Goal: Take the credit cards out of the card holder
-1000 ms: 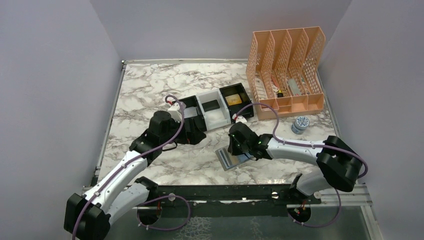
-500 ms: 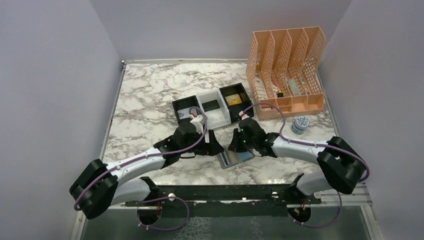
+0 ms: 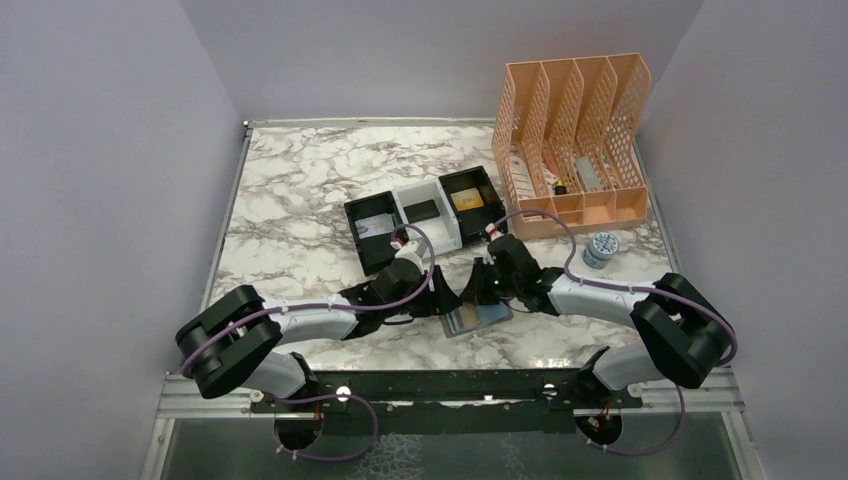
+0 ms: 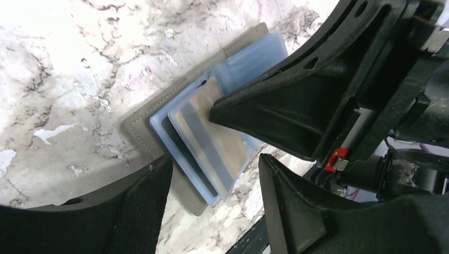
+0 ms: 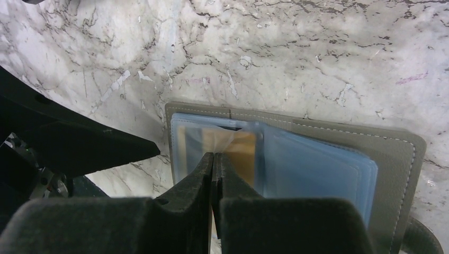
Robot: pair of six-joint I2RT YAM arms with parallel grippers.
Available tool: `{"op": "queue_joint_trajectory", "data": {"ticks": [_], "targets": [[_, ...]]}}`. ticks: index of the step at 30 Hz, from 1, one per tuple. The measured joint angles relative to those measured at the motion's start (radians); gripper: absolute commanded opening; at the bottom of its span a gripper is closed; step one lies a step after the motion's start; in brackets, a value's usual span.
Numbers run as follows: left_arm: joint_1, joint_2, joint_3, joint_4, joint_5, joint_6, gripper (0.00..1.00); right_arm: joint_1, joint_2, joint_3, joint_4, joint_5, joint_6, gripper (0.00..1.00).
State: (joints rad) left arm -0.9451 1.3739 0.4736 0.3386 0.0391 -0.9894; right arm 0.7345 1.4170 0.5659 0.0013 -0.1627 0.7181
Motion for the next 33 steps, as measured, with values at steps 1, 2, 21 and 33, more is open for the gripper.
{"op": "queue_joint_trajectory", "data": {"ticks": [1,2,21,33], "targets": [[0.000,0.002,0.000,0.009,-0.008,-0.009,0.59,-0.005,0.000,-0.003,0.005,-0.008,0.003,0.03],[0.000,0.004,0.000,0.016,-0.014,-0.014,0.57,-0.006,0.000,-0.008,0.011,-0.016,0.004,0.03],[-0.064,0.082,-0.005,0.127,-0.033,-0.098,0.43,-0.056,-0.031,-0.050,0.067,-0.095,0.023,0.02],[-0.071,0.106,-0.007,0.156,-0.055,-0.114,0.18,-0.064,-0.053,-0.053,0.060,-0.104,0.028,0.27]]}}
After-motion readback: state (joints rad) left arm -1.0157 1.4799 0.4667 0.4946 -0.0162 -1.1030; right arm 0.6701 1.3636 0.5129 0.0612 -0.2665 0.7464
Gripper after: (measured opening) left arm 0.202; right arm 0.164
